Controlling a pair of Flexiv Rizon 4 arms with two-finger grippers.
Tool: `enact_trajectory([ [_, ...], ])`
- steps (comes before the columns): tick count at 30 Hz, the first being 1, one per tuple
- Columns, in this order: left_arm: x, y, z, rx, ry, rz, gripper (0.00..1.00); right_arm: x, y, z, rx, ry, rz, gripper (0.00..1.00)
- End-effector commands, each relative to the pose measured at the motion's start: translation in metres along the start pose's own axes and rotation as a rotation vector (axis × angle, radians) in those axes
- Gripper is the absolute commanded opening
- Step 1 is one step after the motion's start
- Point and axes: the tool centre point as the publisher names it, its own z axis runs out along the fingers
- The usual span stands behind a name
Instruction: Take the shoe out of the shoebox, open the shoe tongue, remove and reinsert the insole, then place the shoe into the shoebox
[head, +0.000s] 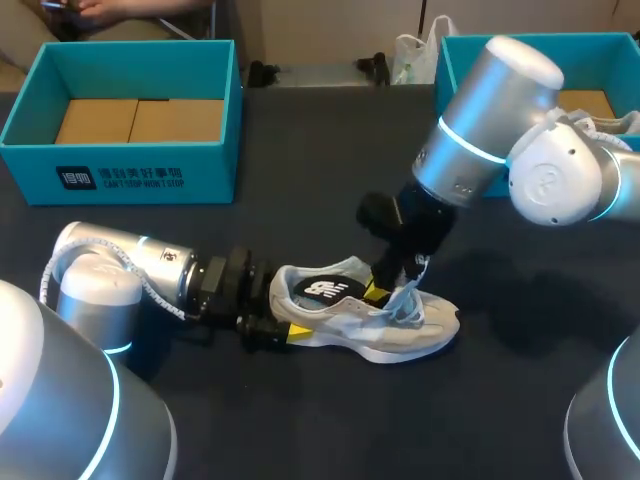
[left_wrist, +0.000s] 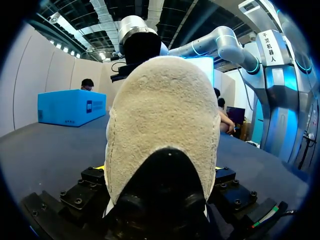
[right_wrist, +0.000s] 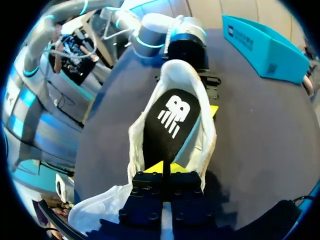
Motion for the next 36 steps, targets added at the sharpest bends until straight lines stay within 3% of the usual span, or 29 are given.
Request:
enact_trajectory([
  [1,-0.001,0.000,0.000,-0.002,-0.001,-0.001,0.00,-0.003,0.011,0.000,0.035,0.031,-0.031,0.39],
  [2,-0.001,0.000,0.000,-0.002,-0.001,-0.001,0.00,-0.004,0.015,0.001,0.055,0.035,-0.024,0.49],
  [3,-0.001,0.000,0.000,-0.002,-0.001,-0.001,0.00,-0.005,0.017,0.001,0.070,0.037,-0.024,0.69],
  [4,-0.001,0.000,0.000,-0.002,-0.001,-0.001,0.00,-0.005,0.019,0.001,0.083,0.030,-0.017,0.82],
  [8,-0.001,0.000,0.000,-0.002,-0.001,-0.001,0.00,-0.005,0.024,0.000,0.114,0.013,0.006,0.85],
  [12,-0.001,0.000,0.000,-0.002,-0.001,-0.001,0.00,-0.007,0.029,0.003,0.169,-0.011,0.072,1.00],
  [20,-0.001,0.000,0.000,-0.002,-0.001,-0.001,0.00,-0.005,0.030,0.014,0.247,-0.086,0.175,0.99],
  [28,-0.001,0.000,0.000,-0.002,-0.001,-0.001,0.00,-0.009,0.028,0.019,0.284,-0.096,0.225,0.98],
  [33,-0.001,0.000,0.000,-0.002,-0.001,-0.001,0.00,-0.008,0.029,0.026,0.302,-0.150,0.230,0.87],
  [36,-0.001,0.000,0.000,-0.002,-0.001,-0.001,0.00,-0.006,0.028,0.029,0.289,-0.178,0.220,0.70],
])
